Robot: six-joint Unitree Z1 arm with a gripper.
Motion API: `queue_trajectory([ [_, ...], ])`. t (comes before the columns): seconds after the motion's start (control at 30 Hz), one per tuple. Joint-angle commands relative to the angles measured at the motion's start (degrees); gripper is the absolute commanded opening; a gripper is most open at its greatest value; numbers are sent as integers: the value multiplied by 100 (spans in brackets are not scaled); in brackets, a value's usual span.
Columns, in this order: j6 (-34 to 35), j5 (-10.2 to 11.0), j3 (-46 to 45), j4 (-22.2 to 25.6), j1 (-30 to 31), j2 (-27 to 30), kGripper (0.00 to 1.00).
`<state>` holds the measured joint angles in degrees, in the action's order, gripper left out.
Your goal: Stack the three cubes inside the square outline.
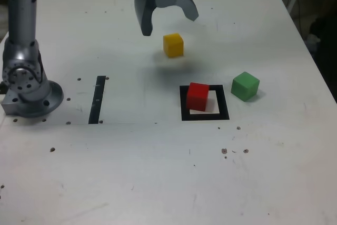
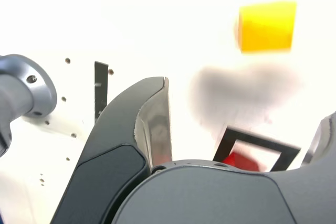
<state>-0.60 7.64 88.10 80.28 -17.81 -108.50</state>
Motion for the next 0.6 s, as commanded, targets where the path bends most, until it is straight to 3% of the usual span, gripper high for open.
queue_trajectory([
  [0.0,-93,-23,-54,-172,-114,-170,100],
  [0.33,-345,-60,-71,-617,-537,-947,99],
  [0.57,-441,6,-85,-725,-691,-1104,93],
])
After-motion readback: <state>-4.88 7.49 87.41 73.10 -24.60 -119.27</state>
